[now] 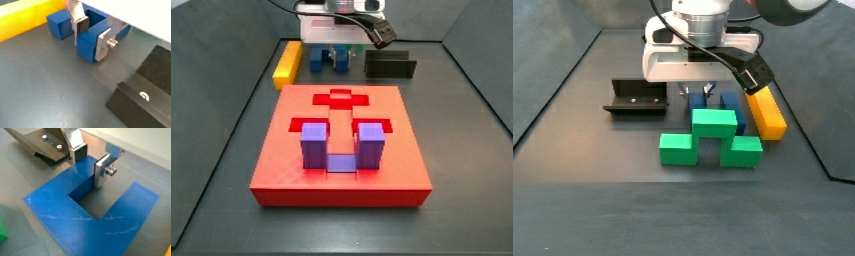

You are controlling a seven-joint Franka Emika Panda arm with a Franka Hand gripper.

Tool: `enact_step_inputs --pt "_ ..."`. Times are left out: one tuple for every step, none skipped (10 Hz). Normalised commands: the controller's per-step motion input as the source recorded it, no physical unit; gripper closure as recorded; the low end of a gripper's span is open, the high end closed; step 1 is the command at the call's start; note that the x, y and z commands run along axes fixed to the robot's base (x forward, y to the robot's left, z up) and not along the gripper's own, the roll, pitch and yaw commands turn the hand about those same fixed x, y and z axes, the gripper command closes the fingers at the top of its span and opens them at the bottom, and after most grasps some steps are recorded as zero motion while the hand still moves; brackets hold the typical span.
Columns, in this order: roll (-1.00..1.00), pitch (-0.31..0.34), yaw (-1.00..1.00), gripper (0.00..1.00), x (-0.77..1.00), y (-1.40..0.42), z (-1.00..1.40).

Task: Pick up the blue object. Move up. Place the blue object on the fixture. Regrasp the blue object. Move to above the board. Insert the blue object.
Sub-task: Pick up the blue object, then move up, then place the blue object on the fixture.

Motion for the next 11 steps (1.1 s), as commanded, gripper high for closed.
enact_step_inputs --pt "0.0 0.0 0.0 1.0 0.0 0.0 0.0" --pt "0.0 0.0 0.0 1.0 0.0 0.0 0.0" --pt "0.0 0.0 0.0 1.0 0.0 0.0 0.0" --pt "0.0 0.0 0.0 1.0 0.0 0.0 0.0" --pt "0.0 0.0 0.0 1.0 0.0 0.0 0.83" --pt "-0.01 0.018 -0.02 1.0 -0.03 -0.06 0.81" --pt "0.0 0.025 -0.02 1.0 -0.05 -0.06 0.68" --pt "0.02 -0.007 -0.01 1.0 -0.03 -0.02 0.28" --pt "-0.17 0.074 0.0 1.0 -0.07 -0.05 -0.31" --pt "-0.19 0.071 0.0 1.0 -0.08 -0.03 -0.33" --pt "-0.2 0.054 0.0 1.0 -0.09 -0.03 -0.31"
